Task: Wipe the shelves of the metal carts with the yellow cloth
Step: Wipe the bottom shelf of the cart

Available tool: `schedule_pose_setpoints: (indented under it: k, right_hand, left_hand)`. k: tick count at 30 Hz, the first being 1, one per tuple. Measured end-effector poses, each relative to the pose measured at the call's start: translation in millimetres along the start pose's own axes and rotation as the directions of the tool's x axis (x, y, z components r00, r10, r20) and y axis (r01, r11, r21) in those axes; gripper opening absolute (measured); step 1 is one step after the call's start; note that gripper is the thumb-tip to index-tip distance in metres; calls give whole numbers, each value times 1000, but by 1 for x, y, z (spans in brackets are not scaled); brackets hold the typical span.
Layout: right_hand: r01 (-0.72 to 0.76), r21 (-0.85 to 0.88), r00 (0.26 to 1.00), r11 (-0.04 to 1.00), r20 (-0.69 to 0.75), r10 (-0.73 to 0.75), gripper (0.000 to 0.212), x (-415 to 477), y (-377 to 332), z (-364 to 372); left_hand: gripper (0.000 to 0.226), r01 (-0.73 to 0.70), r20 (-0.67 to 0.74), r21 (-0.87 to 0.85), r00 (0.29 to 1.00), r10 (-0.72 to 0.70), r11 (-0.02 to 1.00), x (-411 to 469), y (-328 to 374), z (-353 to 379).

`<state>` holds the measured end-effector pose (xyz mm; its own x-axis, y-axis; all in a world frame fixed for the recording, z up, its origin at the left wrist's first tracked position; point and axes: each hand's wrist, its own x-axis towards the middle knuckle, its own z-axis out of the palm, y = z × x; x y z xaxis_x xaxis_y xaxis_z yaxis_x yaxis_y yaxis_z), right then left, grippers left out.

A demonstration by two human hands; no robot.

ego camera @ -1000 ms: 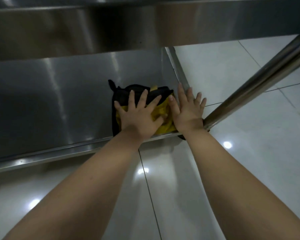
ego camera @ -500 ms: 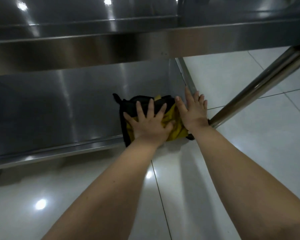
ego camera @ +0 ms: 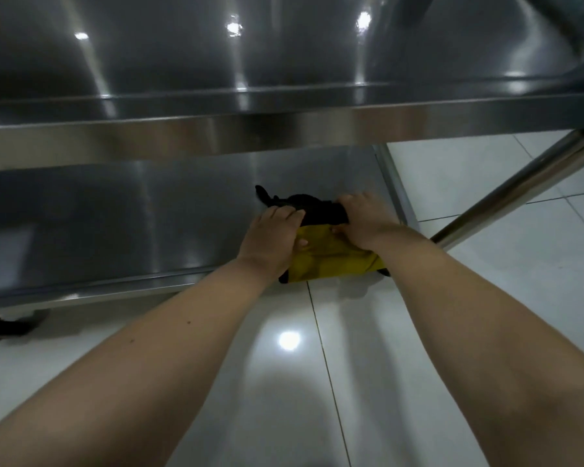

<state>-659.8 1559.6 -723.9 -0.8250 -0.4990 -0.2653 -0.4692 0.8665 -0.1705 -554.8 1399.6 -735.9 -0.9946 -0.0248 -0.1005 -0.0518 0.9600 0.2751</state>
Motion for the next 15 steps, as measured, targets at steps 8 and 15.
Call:
schedule_pose_setpoints:
  k: [8, 15]
  right_hand:
    - [-18, -51, 981, 999, -195, 7, 28, -87, -47, -6]
    - [60, 60, 977, 996, -208, -46, 29, -174, -118, -89]
  left_hand:
    - [65, -137, 47, 80, 990, 134, 987, -40, 4, -34]
    - [29, -131, -85, -86, 989, 124, 988, -123, 8, -109]
